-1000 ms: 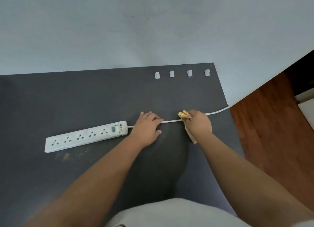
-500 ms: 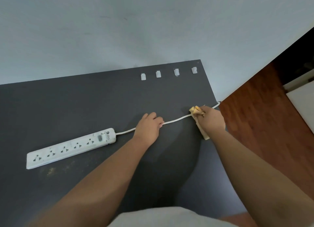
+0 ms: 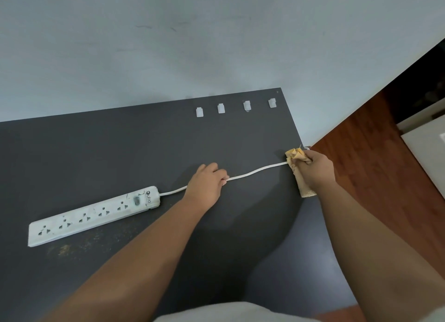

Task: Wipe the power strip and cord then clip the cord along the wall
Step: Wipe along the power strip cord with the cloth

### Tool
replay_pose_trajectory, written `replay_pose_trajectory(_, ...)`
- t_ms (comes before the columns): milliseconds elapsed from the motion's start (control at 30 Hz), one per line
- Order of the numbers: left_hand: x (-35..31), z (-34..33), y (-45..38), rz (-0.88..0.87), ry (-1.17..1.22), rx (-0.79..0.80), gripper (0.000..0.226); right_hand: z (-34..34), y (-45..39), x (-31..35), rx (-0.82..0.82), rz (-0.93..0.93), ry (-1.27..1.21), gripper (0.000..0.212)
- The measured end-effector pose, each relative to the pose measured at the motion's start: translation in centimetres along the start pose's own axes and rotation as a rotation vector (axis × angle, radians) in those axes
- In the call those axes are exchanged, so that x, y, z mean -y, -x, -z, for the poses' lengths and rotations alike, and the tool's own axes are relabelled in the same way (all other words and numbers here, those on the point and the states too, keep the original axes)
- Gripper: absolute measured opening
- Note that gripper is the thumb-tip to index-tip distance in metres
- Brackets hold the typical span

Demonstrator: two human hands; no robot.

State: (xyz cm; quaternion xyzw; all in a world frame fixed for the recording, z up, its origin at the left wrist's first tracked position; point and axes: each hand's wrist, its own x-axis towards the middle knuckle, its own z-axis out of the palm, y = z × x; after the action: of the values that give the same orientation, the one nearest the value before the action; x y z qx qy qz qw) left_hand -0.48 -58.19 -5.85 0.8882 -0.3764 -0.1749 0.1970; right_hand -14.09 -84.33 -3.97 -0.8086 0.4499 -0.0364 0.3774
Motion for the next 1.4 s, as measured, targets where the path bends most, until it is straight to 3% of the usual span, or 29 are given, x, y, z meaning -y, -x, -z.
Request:
replay_pose_trajectory(533,0.3,-0.2,-0.1,-0.014,0.037,-0.037,0.013,3.2,-3.8,-1.4,-0.002,-0.041,0.125,0.022)
replay_pose_trajectory(733,0.4,-0.5,-0.1,-0.016,0.051,-0.066,0.013,-0.9,-0.3,2.0,0.013,0.121,0.325,0.023)
replay_pose_trajectory(1033,0.4,-0.4,0.0,0.005,0.039,-0.049,0.014,-9.9,5.3,7.4,0.176,0.271,0.33,0.022)
replay_pose_trajectory(1267,-0.2,0.4,0.0,0.045,0.019,0.035,0.018,-3.2,1.2,3.0,-0.031,0.045,0.35,0.031)
replay_pose_trajectory(1400,-0.5,0.2,0.2,0.082,0.023,0.006,0.018,-1.6,0.3,1.8,-0.06,-0.028,0.354,0.024)
